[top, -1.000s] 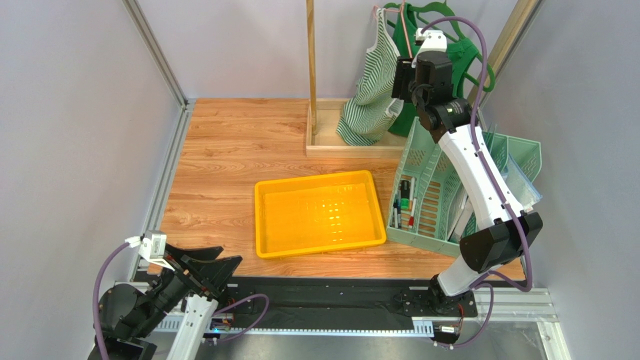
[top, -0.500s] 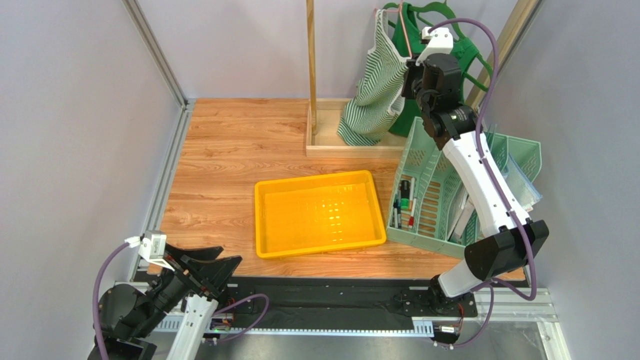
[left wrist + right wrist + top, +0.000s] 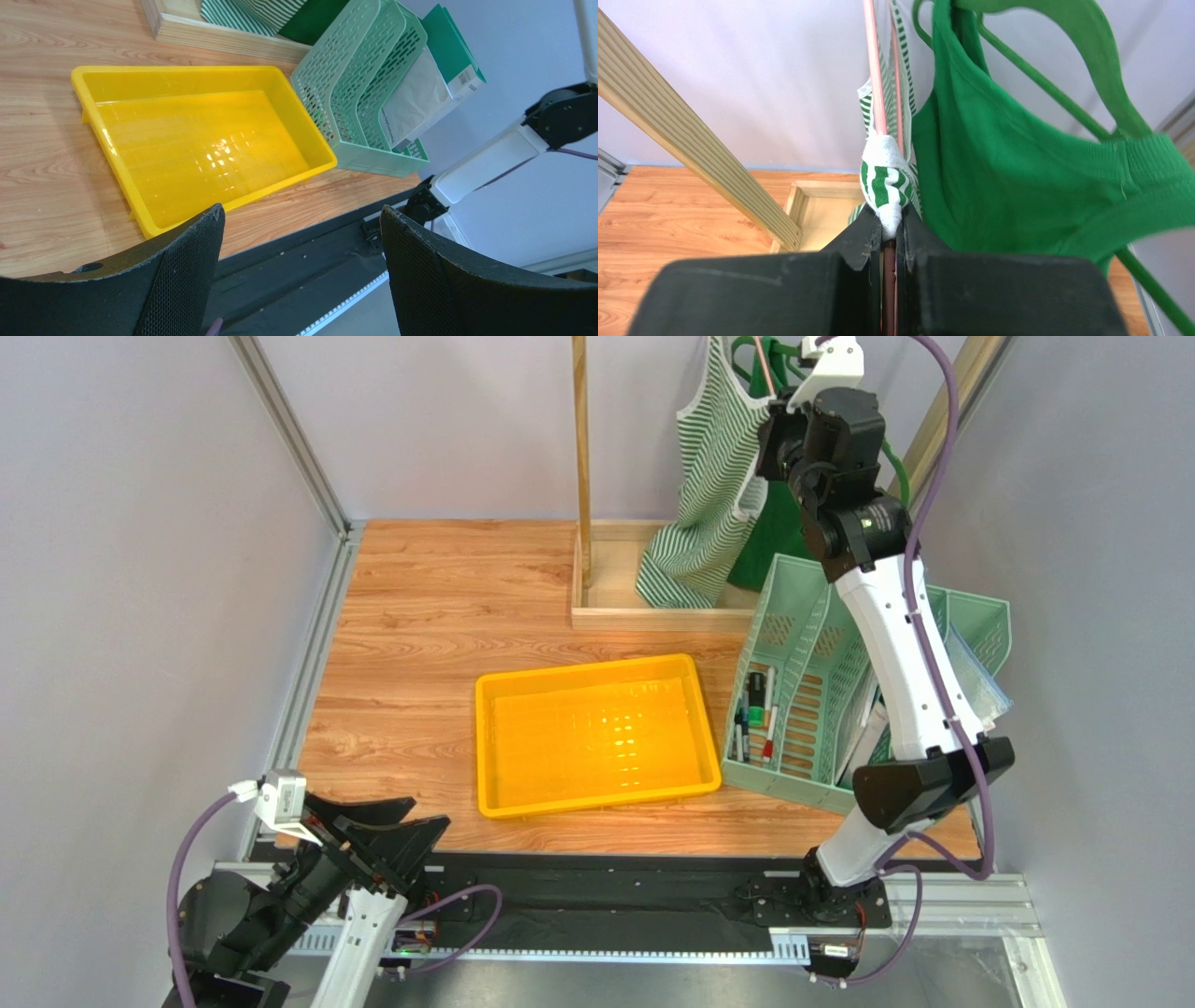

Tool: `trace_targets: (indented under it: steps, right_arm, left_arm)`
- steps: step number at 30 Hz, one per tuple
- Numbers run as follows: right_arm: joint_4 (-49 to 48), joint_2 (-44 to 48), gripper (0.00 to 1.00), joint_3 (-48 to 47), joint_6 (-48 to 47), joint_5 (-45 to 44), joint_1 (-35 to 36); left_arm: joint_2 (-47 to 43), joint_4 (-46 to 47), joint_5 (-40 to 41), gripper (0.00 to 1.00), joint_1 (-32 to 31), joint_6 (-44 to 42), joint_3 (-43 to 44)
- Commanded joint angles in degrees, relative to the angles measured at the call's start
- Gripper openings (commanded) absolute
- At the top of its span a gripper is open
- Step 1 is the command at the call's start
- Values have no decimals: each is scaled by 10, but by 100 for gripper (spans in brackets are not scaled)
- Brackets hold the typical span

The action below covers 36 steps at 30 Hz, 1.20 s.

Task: Remove the tank top from the hanger

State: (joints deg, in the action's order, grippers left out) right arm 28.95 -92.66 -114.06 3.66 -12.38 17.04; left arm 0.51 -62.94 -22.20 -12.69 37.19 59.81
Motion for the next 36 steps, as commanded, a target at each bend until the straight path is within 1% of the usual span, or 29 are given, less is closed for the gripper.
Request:
trace_targets:
  steps: [1,3,4,8,12,13,17,21,25,28,31,36]
  right_arm:
    - [13,-58,0,-139,16,34,-2]
    - [63,-96,0,-203,27,48,-1]
    - [78,-104,0,-216,35,64,-1]
    - [108,-113,0,-223,80,96,0]
    - [138,-100,0,-220,111,115,-1]
    - [140,-87,0,-215,116,137,-1]
    - [129,-46,0,-162,130,147,-2]
    - [123,-32,0,-151,144,180,-15]
    - [128,-61,0,-187,186,277,-52]
    - [130,-91,0,-222,207,335,-67]
    - [127,-117,0,-246,235,377,-73]
    - [103,-144,0,-252,308,436,-88]
  left_arm:
    - [-9,11,-10,86,-1,9,21]
    - [-9,9,-10,85,-1,10,26]
    - [-9,5,-9,85,-1,10,26]
    - [-9,-1,-10,85,-1,13,28]
    - [-9,-1,-13,85,-1,17,29]
    - [-9,0,-14,85,-1,17,28]
    - [-9,4,-16,84,-1,22,18]
    - [-9,10,-22,84,-1,29,8]
    - [-11,12,-26,84,-1,33,4]
    - [-11,12,-27,84,-1,32,4]
    - [-11,10,-29,84,-1,31,4]
    - [-11,7,-28,84,-1,32,7]
